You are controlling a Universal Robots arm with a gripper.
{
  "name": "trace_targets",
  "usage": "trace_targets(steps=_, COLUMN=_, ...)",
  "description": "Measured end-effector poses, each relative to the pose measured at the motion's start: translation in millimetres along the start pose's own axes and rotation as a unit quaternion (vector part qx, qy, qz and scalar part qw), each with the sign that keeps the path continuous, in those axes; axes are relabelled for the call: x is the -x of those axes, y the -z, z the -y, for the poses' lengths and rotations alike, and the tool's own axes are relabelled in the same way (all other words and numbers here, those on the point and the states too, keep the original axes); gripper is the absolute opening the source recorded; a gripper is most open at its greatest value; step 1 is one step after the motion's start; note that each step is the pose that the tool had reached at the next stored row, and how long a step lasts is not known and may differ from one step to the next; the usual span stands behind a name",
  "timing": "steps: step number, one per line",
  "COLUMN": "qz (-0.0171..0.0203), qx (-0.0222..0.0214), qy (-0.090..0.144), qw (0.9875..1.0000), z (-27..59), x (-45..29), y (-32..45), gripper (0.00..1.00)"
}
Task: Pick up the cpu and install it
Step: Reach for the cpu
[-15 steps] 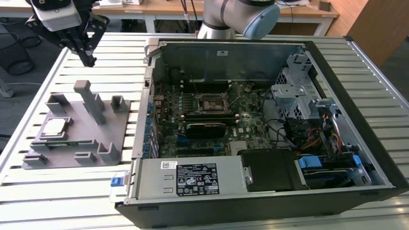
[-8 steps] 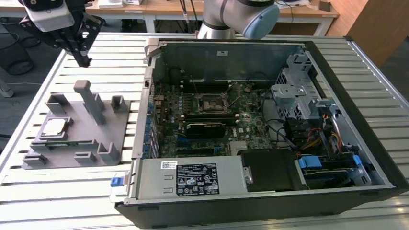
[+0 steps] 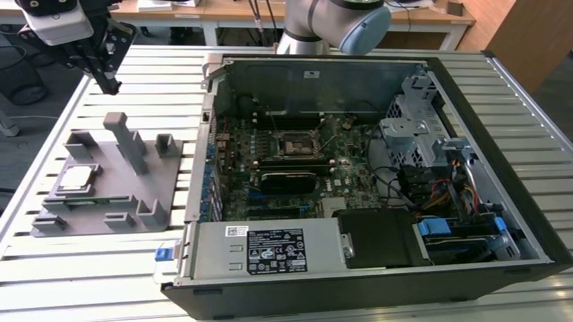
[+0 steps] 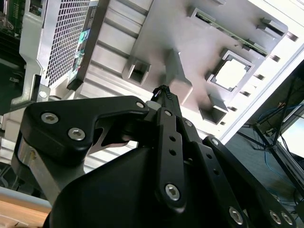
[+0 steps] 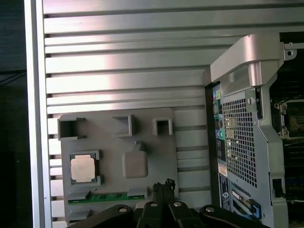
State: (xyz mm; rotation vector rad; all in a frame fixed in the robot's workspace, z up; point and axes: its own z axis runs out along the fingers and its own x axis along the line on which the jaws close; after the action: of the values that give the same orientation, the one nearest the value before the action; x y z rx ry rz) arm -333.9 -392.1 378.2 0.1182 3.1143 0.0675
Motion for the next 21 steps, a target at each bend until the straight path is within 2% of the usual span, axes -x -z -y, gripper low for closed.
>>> trace_targets(steps=21, qz=-0.0002, qx=0.0000, qy=0.000, qw=1.0000, z=2.1, x=-25.9, y=-2.0, gripper=0.11)
